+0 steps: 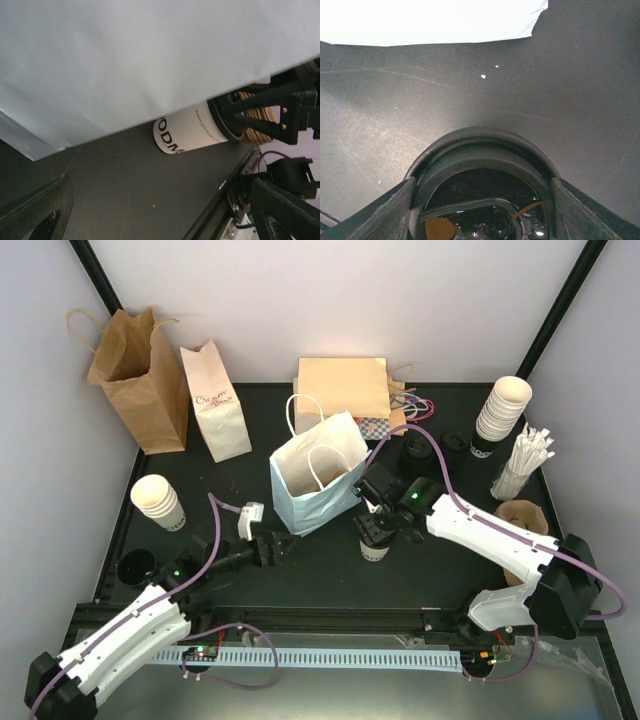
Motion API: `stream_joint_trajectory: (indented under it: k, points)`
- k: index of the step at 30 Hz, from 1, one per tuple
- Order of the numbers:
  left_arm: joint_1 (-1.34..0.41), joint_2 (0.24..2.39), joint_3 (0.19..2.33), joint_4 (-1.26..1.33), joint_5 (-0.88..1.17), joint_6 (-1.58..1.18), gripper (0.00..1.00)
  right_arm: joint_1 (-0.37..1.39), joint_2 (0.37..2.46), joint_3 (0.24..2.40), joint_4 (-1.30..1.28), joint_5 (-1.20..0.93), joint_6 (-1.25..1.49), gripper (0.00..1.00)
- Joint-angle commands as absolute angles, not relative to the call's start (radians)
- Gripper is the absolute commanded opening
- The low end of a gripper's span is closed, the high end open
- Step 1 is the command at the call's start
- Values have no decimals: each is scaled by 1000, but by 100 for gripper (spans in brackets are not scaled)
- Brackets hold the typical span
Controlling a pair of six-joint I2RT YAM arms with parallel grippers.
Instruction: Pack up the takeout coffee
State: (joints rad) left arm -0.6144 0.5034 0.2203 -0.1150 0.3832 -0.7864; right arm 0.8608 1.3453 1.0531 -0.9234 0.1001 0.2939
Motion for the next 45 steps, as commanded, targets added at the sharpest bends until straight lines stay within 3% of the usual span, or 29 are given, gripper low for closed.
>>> stream_joint_trajectory:
  k: [1,13,22,31,36,45]
  points:
    - [-690,504,253,-110,330,-844,98,886,1330,1026,-968,68,318,68]
    - [-809,576,268,-30,271,-885,98,980,1337,1032,-926,48,381,68]
    - [-816,603,276,-106,165,-926,99,985,1340,1019,-911,78,386,68]
    - [-812,338,193,-237,-54,-1092,99,985,1345,1016,-888,89,378,68]
    - [-810,201,75,-93,27,-1072,99,985,1352,1003,-875,65,374,68]
    - [-819,641,261,30,255,-952,97,987,1364,960,-896,72,379,67]
